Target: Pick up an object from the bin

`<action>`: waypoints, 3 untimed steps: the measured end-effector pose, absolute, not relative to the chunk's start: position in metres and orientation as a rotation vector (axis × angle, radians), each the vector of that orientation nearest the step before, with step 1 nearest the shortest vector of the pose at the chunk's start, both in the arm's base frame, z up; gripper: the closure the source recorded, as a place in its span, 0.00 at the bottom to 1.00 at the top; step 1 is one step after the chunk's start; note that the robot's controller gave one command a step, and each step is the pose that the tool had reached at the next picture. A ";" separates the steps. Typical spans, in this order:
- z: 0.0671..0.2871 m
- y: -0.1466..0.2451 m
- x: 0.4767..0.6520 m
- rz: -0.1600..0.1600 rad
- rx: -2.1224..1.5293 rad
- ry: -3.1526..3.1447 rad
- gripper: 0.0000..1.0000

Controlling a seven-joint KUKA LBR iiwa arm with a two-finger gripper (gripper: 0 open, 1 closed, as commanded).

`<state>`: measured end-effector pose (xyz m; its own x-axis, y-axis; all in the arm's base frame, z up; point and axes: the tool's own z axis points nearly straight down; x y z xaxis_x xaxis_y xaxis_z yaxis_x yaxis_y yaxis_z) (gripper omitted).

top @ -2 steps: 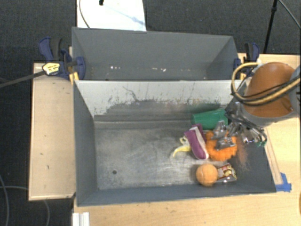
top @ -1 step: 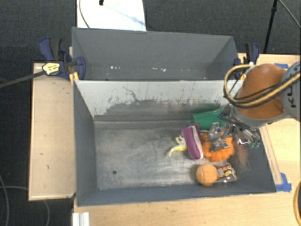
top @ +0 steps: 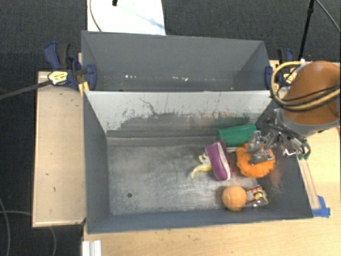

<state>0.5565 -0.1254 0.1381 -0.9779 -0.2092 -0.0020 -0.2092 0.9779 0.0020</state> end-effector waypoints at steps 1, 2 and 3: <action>0.146 -0.130 0.560 -0.002 -0.312 3.123 1.00; 0.104 -0.128 0.559 0.007 -0.320 3.119 1.00; 0.079 -0.127 0.562 0.015 -0.322 3.117 1.00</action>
Offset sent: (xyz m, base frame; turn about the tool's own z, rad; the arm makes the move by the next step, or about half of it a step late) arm -0.0010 -0.0085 -0.0437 0.0049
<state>0.5624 -0.1273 0.0789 -0.9788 -0.2045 -0.0087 -0.2045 0.9788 0.0088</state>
